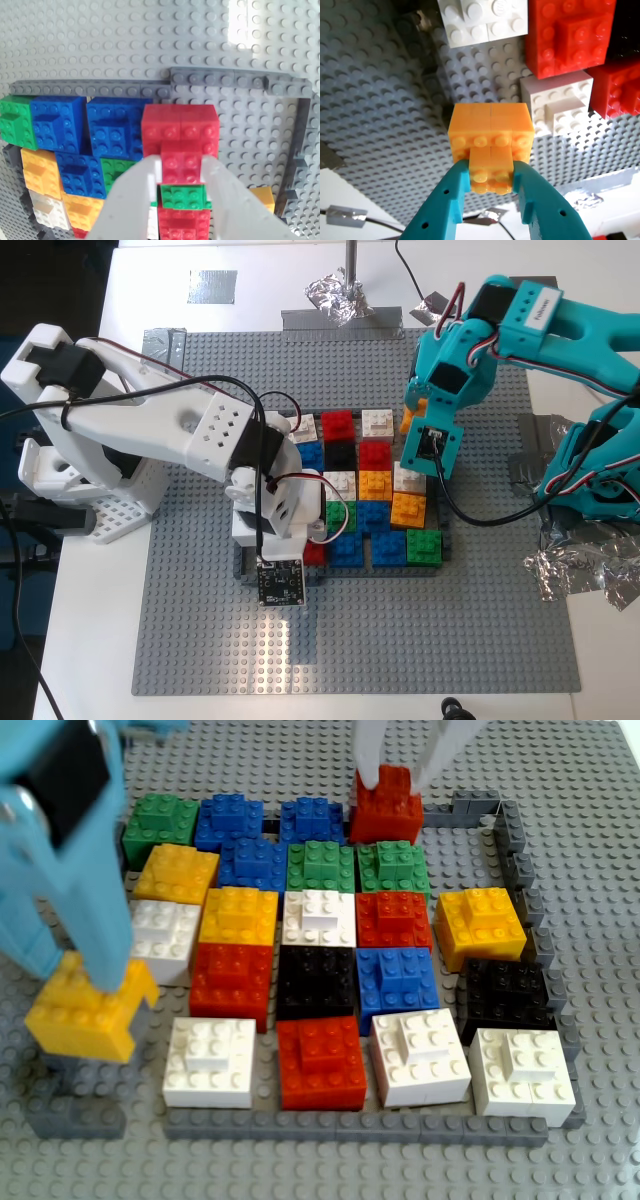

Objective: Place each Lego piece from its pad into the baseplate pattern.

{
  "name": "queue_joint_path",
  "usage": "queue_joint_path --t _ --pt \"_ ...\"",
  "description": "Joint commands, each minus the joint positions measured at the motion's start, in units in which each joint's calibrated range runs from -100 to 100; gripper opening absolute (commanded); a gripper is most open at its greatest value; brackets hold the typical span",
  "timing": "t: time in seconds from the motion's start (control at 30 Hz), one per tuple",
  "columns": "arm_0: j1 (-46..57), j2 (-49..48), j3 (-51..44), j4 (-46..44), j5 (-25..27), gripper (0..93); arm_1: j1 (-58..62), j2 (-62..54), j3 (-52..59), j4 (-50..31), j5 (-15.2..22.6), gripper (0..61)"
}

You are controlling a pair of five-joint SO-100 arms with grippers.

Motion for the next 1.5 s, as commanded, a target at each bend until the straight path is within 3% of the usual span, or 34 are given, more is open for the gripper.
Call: queue_joint_path --t 0.0,1.13,1.2,1.3,1.47 --pt "-0.09 1.49 -2.63 -1.72 0.81 3.0 -0.29 -0.87 0.34 -1.07 -0.1 0.2" --pt "0.42 7.24 -3.35 -4.57 6.82 3.0 -2.61 -1.13 7.47 -8.88 -0.25 0.9" --pt "0.42 8.02 -3.98 -4.57 6.82 3.0 -2.47 -1.22 7.65 -8.88 -0.15 11.1" --pt "0.42 9.47 -5.25 -4.25 6.82 3.0 -2.32 -1.73 7.83 -8.63 0.14 16.1" --pt "0.49 9.65 -5.16 -4.0 6.82 3.0 -2.25 -3.53 7.11 -7.33 0.29 16.7"
